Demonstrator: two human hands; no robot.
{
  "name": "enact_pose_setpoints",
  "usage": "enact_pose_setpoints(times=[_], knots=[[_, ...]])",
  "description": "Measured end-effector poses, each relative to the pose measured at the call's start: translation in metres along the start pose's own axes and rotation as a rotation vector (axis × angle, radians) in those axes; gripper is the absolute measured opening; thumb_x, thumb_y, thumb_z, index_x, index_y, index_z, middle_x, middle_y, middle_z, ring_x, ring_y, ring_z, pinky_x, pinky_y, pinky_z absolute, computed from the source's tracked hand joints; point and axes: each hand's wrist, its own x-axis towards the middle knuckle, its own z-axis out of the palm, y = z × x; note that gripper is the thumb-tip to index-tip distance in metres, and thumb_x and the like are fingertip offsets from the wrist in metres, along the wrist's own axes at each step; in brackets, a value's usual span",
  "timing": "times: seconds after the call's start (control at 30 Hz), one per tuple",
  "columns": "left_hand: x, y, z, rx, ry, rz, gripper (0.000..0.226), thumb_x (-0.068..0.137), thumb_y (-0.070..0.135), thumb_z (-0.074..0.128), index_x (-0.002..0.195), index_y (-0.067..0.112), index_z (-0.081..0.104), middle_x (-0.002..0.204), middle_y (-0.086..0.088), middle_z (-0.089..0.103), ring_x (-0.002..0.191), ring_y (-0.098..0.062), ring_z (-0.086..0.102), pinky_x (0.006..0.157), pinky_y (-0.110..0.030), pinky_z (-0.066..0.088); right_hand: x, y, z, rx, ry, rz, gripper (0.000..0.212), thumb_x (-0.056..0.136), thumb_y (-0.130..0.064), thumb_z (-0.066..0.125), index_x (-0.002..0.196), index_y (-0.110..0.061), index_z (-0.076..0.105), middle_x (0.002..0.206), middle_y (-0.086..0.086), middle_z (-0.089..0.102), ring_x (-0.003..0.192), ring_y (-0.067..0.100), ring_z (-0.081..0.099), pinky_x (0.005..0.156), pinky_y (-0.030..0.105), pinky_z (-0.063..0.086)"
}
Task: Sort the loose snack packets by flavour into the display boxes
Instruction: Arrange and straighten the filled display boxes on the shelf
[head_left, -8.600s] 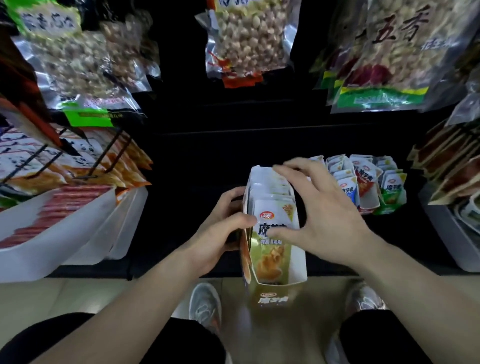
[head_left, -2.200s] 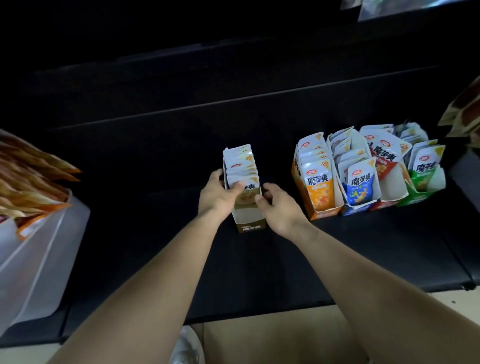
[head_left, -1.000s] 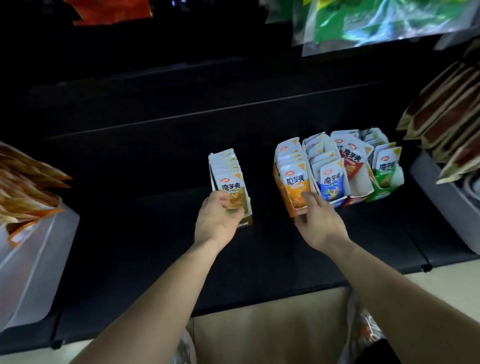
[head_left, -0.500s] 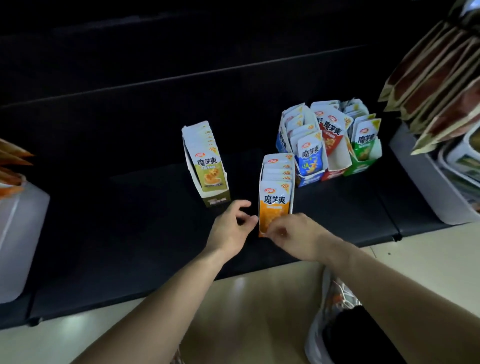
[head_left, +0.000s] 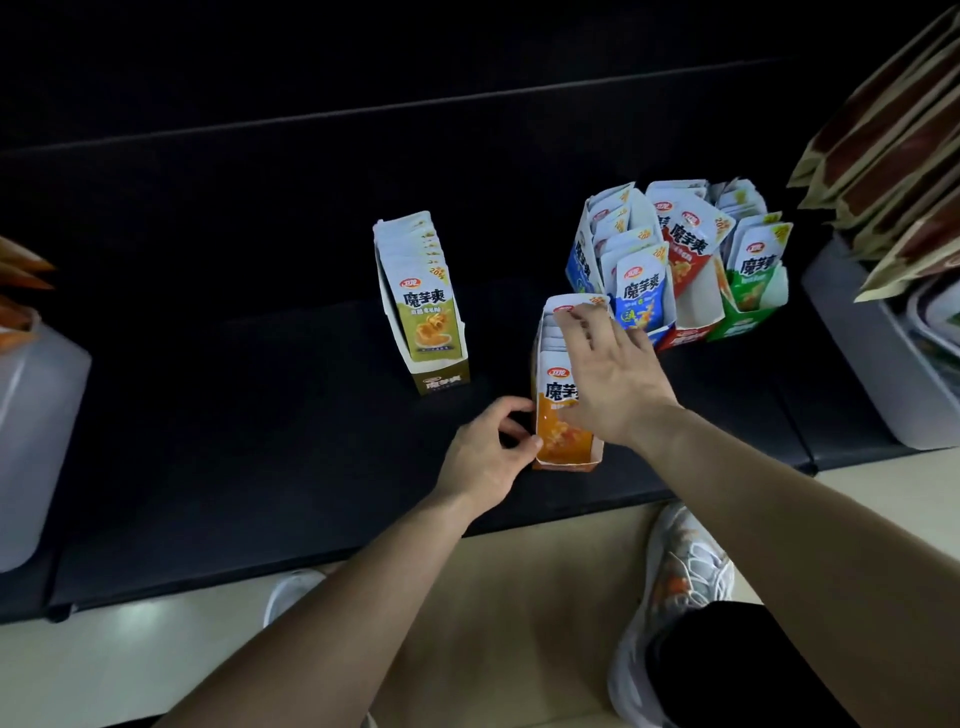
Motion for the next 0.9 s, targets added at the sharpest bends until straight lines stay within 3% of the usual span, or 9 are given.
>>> enact_pose_setpoints(times=[0.27,0.47,0.63,0.77,0.9], knots=[[0.004,0.000,0.000,-0.059,-0.040,0.000,0.029,0.091,0.031,0.071,0.113,0.044,0.057,0.096,0.014,0.068,0.084,-0.002,0.063,0.074,-0.018,0.045,0.004,-0.001,0.001,-0.063,0.033,0.033,0.119,0.067,-0.056,0.083,0.151,-0.014,0.010,0.144,0.010,0.031,0.133,0.030,0.035,0.110,0.047,0.032],[0.005,-0.003,-0.002,-0.054,-0.041,0.005,0.028,0.092,0.033,0.070,0.114,0.043,0.057,0.097,0.015,0.067,0.085,-0.004,0.064,0.075,-0.021,0.047,0.007,-0.002,-0.007,-0.130,0.015,0.022,0.099,0.062,-0.065,0.081,0.137,-0.018,0.037,0.130,0.009,0.035,0.123,0.029,0.037,0.107,0.045,0.034],[0.007,-0.005,-0.002,-0.045,-0.029,0.009,0.029,0.091,0.035,0.070,0.116,0.043,0.058,0.097,0.014,0.068,0.083,-0.005,0.064,0.076,-0.023,0.049,0.003,-0.003,-0.011,-0.097,-0.032,-0.028,0.099,0.063,-0.062,0.082,0.136,-0.015,0.036,0.138,0.004,0.039,0.132,0.026,0.041,0.109,0.042,0.032],[0.007,-0.006,-0.002,-0.067,-0.037,0.011,0.029,0.092,0.034,0.070,0.117,0.042,0.058,0.097,0.014,0.068,0.083,-0.005,0.064,0.076,-0.023,0.049,-0.004,-0.004,-0.012,-0.040,-0.010,-0.021,0.097,0.063,-0.057,0.085,0.136,-0.017,0.036,0.149,0.008,0.022,0.130,0.031,0.043,0.111,0.043,0.034],[0.006,-0.007,-0.002,-0.063,-0.044,0.015,0.031,0.092,0.034,0.069,0.119,0.042,0.057,0.099,0.014,0.067,0.087,-0.006,0.064,0.078,-0.024,0.051,-0.004,-0.004,-0.011,-0.047,-0.016,-0.038,0.099,0.065,-0.059,0.083,0.138,-0.016,0.034,0.154,0.009,0.019,0.135,0.031,0.038,0.112,0.044,0.035]])
